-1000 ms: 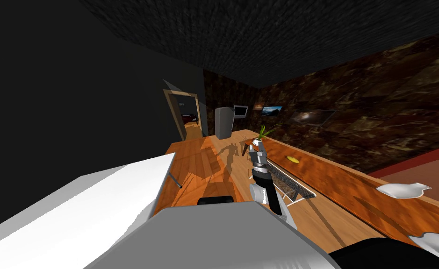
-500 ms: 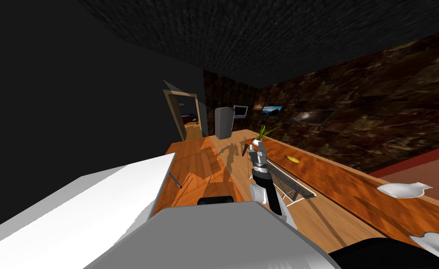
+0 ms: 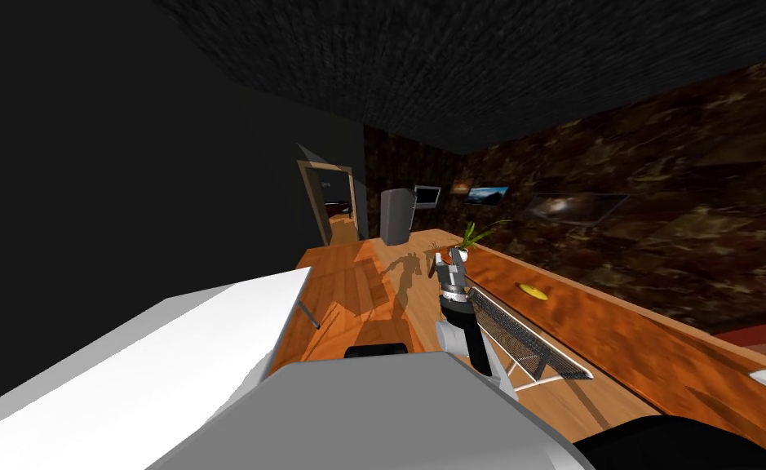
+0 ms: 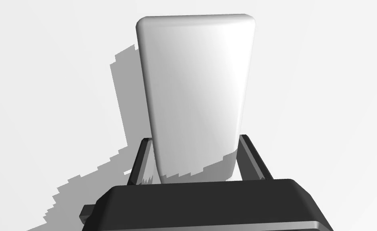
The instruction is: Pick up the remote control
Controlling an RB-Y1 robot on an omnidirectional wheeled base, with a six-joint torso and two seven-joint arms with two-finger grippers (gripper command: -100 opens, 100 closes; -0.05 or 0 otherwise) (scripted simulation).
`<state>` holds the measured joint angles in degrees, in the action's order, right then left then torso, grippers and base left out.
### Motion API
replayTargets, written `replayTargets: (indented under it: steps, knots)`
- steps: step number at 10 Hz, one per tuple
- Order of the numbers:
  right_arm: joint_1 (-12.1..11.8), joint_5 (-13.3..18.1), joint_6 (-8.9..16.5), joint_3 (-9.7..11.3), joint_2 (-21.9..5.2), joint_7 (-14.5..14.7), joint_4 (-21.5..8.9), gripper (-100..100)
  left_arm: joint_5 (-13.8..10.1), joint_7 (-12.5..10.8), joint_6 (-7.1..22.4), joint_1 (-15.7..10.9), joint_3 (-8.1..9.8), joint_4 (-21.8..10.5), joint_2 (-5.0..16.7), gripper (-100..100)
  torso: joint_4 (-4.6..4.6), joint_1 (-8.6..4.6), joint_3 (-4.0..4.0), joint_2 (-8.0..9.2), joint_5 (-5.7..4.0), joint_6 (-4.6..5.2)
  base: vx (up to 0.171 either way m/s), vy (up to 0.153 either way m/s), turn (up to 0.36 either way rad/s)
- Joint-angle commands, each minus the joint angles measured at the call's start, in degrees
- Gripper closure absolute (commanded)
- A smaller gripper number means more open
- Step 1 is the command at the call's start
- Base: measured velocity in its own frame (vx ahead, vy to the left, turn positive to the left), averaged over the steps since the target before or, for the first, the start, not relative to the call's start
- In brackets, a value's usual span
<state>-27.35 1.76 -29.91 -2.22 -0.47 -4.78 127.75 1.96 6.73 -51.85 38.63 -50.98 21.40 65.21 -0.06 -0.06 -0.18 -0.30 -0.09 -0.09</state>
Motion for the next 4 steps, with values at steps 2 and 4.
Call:
replayTargets:
  steps: [2,4]
  knots:
    - [0.0,0.0,0.0,0.0,0.0,0.0,0.0,0,-0.4,0.6,0.7,1.0,0.27,2.3,1.4,100,0.02,0.01,0.04,0.08,0.04,0.05,0.042,0.002,0.038]
    - [0.0,0.0,0.0,0.0,0.0,0.0,0.0,0,-0.3,0.5,0.3,0.7,0.20,1.7,1.1,0,0.07,0.03,0.18,0.32,0.05,0.06,0.000,0.000,0.000]
